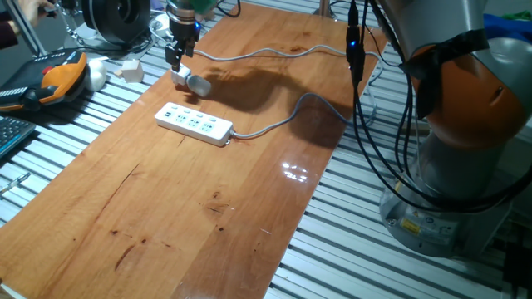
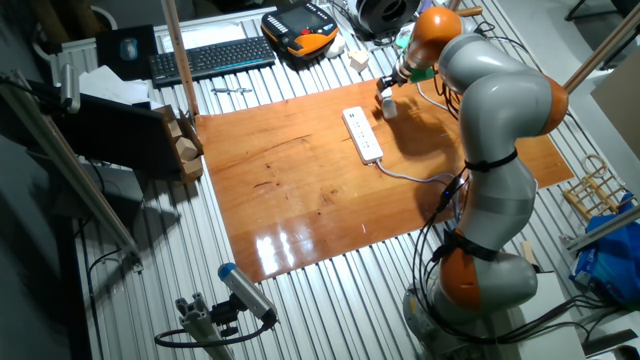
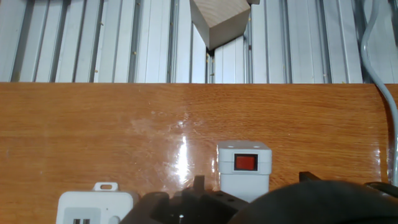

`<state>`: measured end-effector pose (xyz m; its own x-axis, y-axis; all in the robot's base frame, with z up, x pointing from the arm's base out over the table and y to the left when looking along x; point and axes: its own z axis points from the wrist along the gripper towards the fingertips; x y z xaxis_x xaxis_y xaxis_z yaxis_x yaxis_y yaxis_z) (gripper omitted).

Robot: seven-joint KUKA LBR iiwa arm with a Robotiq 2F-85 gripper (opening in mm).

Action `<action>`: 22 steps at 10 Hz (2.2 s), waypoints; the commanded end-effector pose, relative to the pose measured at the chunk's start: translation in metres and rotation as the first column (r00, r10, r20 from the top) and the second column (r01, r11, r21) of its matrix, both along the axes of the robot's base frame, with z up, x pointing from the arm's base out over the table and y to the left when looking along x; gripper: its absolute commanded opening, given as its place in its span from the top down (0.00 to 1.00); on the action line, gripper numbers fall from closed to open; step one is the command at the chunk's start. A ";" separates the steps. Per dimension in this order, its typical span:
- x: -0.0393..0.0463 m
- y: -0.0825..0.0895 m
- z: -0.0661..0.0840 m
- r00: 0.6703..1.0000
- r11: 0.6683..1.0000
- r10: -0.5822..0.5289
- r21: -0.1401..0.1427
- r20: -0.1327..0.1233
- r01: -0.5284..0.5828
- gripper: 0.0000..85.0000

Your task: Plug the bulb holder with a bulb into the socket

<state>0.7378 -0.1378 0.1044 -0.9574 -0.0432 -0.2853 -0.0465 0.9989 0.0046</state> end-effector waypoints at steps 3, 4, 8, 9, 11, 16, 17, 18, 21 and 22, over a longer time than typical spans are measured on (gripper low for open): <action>0.0020 0.001 -0.002 1.000 1.000 -0.002 -0.005 0.000 0.002 0.20; 0.0038 0.002 -0.003 1.000 1.000 0.000 -0.005 0.000 0.000 0.20; 0.0090 -0.001 -0.007 1.000 1.000 0.006 -0.004 0.002 -0.006 0.20; 0.0097 -0.001 -0.009 1.000 1.000 0.007 -0.001 0.002 -0.007 0.20; 0.0117 0.000 -0.011 1.000 1.000 0.011 -0.006 0.002 -0.011 0.20; 0.0150 0.001 -0.019 1.000 1.000 0.014 -0.016 0.011 -0.014 0.20; 0.0155 0.001 -0.020 1.000 1.000 0.014 -0.021 0.014 -0.014 0.20; 0.0160 0.000 -0.022 1.000 1.000 0.014 -0.024 0.017 -0.014 0.20; 0.0170 -0.003 -0.029 1.000 1.000 0.007 -0.025 0.031 -0.006 0.20; 0.0169 -0.003 -0.030 0.999 1.000 0.006 -0.024 0.034 -0.005 0.20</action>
<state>0.7547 -0.1405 0.0743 -0.9471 -0.0555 -0.3162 -0.0515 0.9985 -0.0209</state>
